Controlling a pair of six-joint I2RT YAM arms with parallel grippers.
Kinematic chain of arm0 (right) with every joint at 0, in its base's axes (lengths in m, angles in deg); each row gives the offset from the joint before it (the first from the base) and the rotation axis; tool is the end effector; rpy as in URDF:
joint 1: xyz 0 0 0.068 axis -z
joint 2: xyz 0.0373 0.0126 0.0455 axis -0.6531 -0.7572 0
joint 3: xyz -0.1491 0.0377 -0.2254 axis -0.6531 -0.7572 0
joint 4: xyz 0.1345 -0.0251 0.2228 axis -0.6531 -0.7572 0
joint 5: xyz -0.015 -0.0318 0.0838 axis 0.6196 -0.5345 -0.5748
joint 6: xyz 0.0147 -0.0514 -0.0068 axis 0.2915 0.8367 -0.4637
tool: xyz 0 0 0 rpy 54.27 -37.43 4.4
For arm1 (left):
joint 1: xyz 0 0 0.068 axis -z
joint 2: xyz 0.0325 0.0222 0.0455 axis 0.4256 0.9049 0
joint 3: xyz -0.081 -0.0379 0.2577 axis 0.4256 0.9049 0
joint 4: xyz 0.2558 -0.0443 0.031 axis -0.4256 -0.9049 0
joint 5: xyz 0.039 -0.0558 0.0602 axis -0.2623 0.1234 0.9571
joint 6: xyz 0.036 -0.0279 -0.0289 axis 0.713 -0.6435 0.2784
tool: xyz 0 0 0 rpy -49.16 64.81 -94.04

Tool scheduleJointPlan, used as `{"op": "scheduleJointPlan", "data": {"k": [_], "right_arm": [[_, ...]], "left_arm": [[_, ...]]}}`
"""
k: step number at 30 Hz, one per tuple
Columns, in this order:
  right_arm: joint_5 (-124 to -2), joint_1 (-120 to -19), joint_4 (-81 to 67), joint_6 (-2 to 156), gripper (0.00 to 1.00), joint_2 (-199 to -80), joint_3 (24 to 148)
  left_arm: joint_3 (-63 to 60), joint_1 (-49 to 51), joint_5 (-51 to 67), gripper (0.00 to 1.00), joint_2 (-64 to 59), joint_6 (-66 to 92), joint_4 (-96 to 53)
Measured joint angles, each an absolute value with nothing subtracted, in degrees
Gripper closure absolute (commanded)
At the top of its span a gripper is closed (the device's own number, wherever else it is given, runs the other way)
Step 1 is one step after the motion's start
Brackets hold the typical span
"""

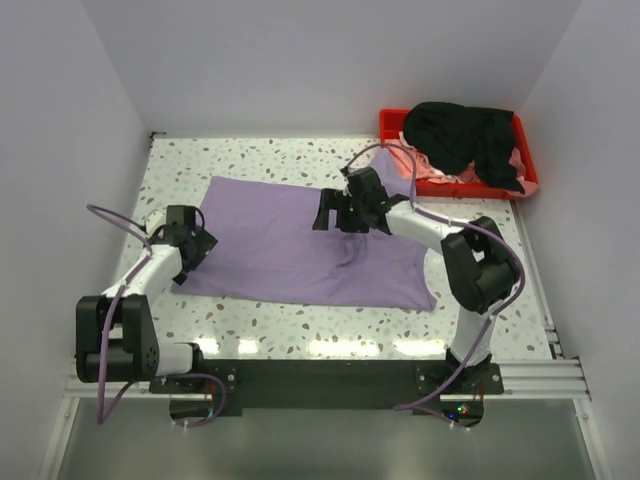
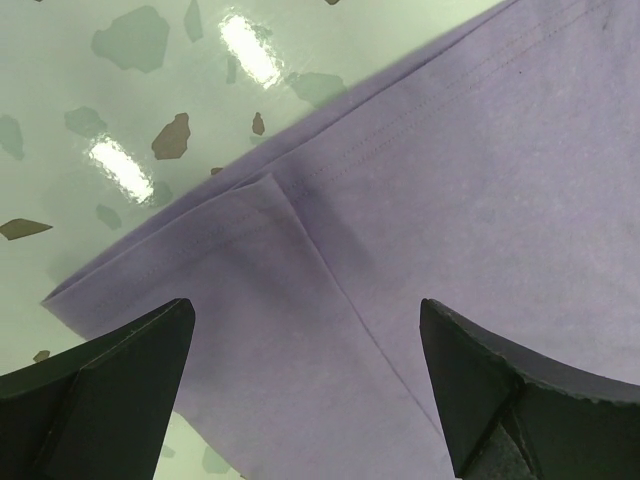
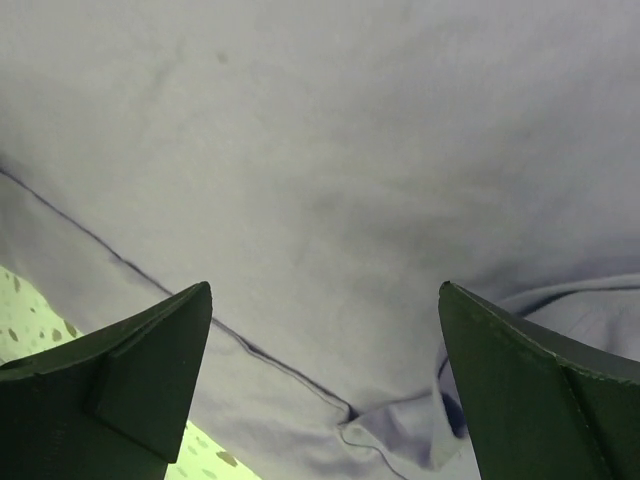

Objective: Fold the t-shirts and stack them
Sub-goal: Fold the tshirt

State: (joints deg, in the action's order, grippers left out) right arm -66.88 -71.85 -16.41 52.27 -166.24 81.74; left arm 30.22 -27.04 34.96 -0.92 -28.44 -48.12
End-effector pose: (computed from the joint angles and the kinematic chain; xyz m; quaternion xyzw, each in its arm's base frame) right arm 0.3464 0.2170 0.1905 -0.0339 0.9227 0.2723 0.2708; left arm 0.2445 0.0194 0.1810 -0.4752 0.8285 0.0344 0.2941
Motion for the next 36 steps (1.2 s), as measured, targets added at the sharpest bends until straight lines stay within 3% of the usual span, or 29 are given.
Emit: {"op": "scheduleJointPlan", "data": {"k": [8, 15, 20, 29, 36], "right_arm": [[-59.8, -71.9, -21.0, 53.8, 0.01, -162.2, 82.8], [-56.7, -72.0, -26.0, 55.0, 0.01, -152.5, 72.5], [-58.6, -75.0, -26.2, 54.9, 0.01, -154.7, 70.5], [-56.1, -82.3, -28.5, 55.5, 0.01, -169.0, 88.0], [-51.6, -84.5, -29.9, 56.9, 0.01, -170.5, 95.3]], "left_arm": [[30.2, -27.0, 35.1, 0.00, -2.0, -28.5, -48.9], [30.2, -27.0, 35.0, 0.00, -2.3, -28.5, -48.7], [30.2, -27.0, 35.0, 0.00, -2.3, -28.4, -48.4], [30.2, -27.0, 35.0, 0.00, -2.3, -28.4, -48.5], [30.2, -27.0, 35.0, 0.00, -2.3, -28.4, -48.5]]}}
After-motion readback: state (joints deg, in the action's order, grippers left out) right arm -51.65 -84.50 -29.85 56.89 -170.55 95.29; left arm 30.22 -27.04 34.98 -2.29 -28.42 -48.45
